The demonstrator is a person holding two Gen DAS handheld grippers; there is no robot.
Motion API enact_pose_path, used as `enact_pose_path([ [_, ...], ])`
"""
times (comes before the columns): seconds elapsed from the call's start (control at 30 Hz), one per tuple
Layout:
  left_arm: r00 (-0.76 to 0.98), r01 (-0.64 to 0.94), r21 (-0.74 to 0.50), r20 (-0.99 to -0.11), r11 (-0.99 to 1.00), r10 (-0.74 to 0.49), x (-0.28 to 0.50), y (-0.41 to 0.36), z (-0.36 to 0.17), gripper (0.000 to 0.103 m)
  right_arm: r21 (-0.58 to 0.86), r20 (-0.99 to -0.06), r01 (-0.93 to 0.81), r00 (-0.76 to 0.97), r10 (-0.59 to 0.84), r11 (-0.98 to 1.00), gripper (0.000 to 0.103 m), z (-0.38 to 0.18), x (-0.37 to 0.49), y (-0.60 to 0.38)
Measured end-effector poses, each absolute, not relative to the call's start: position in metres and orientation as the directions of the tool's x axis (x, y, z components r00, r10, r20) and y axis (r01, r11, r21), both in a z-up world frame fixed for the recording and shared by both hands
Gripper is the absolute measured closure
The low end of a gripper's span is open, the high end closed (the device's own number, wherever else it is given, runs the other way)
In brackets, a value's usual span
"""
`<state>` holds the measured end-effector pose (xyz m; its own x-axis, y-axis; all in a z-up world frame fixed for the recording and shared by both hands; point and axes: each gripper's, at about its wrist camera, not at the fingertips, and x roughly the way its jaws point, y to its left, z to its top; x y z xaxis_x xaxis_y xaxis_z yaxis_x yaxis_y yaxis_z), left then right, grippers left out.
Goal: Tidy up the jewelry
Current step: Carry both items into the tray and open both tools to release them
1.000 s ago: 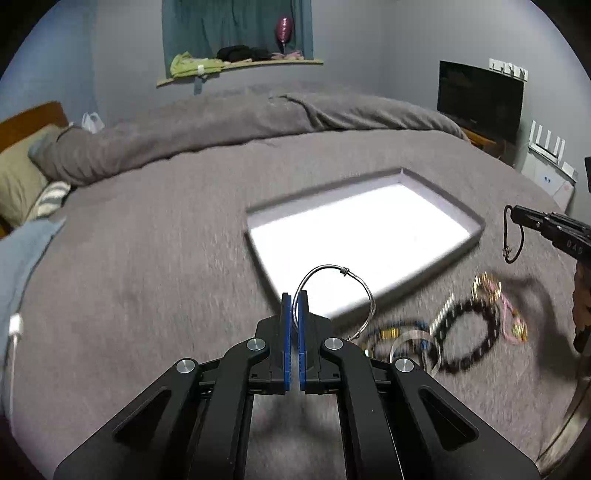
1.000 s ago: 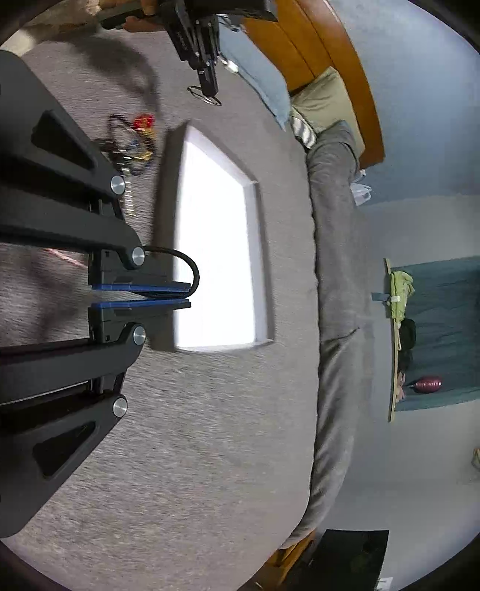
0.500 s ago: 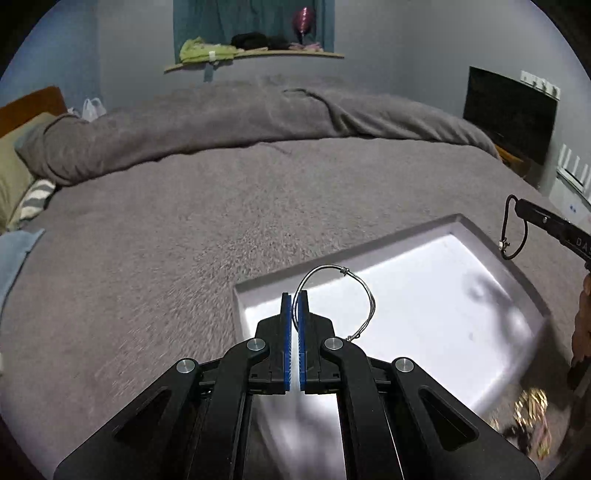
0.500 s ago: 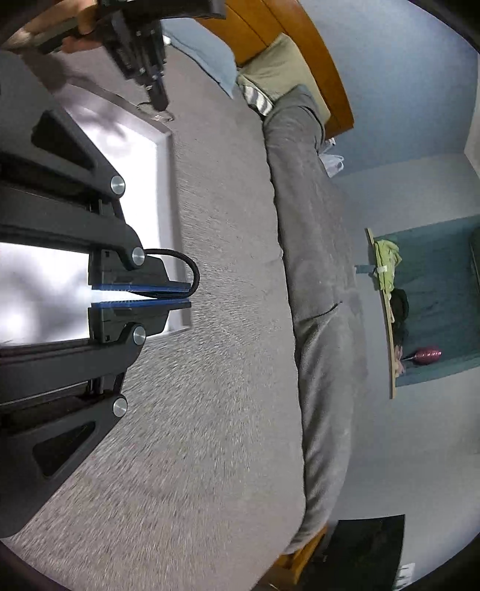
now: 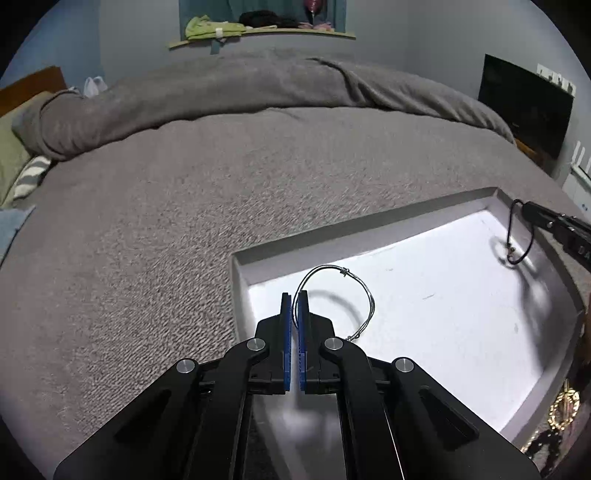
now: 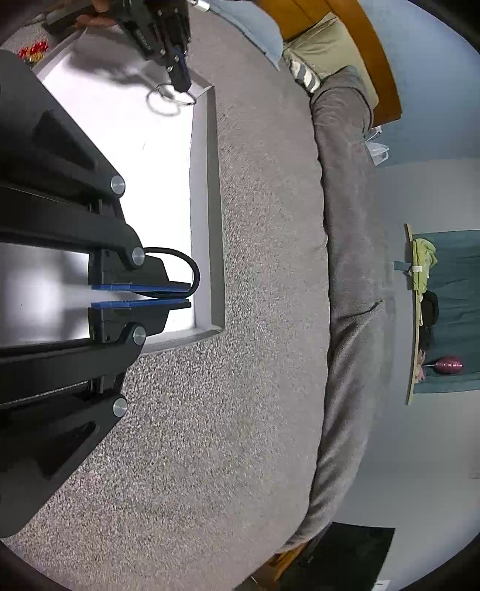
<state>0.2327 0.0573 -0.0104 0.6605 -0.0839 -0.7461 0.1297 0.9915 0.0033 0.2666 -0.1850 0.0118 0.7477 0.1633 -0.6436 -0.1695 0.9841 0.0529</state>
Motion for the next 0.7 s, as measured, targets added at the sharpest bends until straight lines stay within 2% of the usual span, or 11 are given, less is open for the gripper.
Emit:
enact_pose_path([
  [0.47, 0.664, 0.134, 0.03, -0.745, 0.991, -0.067, 0.234, 0.054, -0.013, 0.099, 0.085, -0.665, -0.156, 0.727, 0.172, 0.984, 0.097, 0.004, 0.269, -0.189],
  [0.57, 0.665, 0.132, 0.019, -0.743, 0.991, -0.074, 0.232, 0.056, -0.013, 0.099, 0.105, -0.656, -0.154, 0.732, 0.185, 0.982, 0.079, 0.006, 0.266, -0.193],
  [0.67, 0.67, 0.129, 0.011, -0.739, 0.992, -0.079, 0.23, 0.057, -0.012, 0.097, 0.116, -0.647, -0.151, 0.739, 0.19, 0.982, 0.076, 0.009, 0.263, -0.195],
  [0.7, 0.674, 0.128, 0.004, -0.734, 0.992, -0.084, 0.229, 0.058, -0.011, 0.091, 0.121, -0.643, -0.15, 0.741, 0.193, 0.981, 0.075, 0.01, 0.263, -0.196],
])
